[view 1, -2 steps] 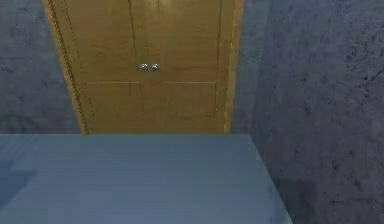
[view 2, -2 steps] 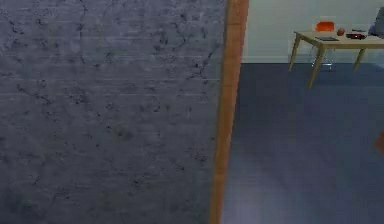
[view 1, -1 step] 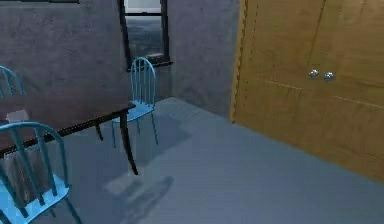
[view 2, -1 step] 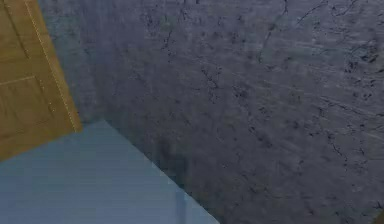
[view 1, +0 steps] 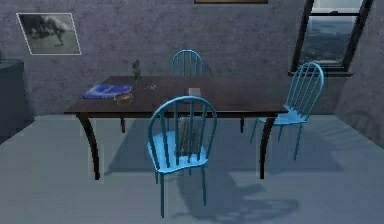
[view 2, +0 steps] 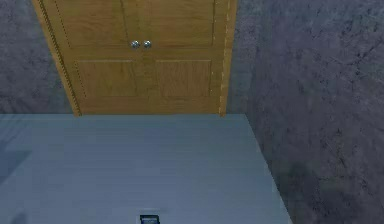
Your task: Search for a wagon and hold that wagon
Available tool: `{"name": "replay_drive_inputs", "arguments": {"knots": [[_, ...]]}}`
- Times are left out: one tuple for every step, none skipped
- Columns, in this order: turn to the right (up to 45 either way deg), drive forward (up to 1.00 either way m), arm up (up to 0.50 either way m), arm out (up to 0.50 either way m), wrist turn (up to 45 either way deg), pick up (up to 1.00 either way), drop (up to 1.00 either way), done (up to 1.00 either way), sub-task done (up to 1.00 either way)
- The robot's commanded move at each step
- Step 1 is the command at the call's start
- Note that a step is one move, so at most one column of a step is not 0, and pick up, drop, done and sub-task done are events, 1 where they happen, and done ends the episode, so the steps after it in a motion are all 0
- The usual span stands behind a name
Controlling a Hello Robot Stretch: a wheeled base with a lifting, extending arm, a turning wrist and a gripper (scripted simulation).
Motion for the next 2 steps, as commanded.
{"name": "replay_drive_inputs", "arguments": {"knots": [[-15.0, 0.00, 0.00, 0.00, 0.0, 0.00, 0.00, 0.00, 0.00], [0.0, 0.00, 0.08, 0.00, 0.0, 0.00, 0.00, 0.00, 0.00]]}}
